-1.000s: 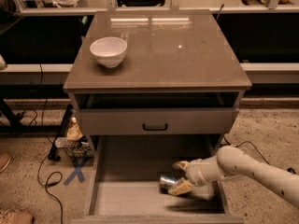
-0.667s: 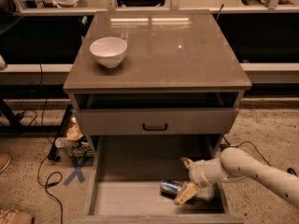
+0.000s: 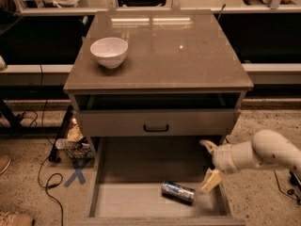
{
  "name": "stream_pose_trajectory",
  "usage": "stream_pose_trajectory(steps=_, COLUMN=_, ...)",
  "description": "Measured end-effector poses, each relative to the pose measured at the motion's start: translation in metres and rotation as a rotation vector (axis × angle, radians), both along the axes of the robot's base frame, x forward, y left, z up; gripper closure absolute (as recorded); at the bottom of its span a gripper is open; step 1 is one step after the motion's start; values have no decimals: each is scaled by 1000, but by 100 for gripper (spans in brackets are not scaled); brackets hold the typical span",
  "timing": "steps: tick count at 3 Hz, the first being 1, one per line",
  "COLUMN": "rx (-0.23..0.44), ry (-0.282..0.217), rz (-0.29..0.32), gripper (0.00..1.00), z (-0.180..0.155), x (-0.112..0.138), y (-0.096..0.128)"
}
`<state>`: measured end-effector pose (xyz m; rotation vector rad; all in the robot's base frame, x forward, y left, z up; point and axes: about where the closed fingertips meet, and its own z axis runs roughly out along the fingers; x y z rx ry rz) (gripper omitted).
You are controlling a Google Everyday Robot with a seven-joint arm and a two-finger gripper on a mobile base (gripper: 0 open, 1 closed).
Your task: Place redbull can into middle drawer
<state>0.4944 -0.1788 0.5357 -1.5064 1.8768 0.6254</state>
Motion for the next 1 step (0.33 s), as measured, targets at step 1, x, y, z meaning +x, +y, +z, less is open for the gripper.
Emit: stream_pose_trajectory(steps=1, rx=-51, ry=-42, rz=3, gripper=0, z=41, x=5, y=-17)
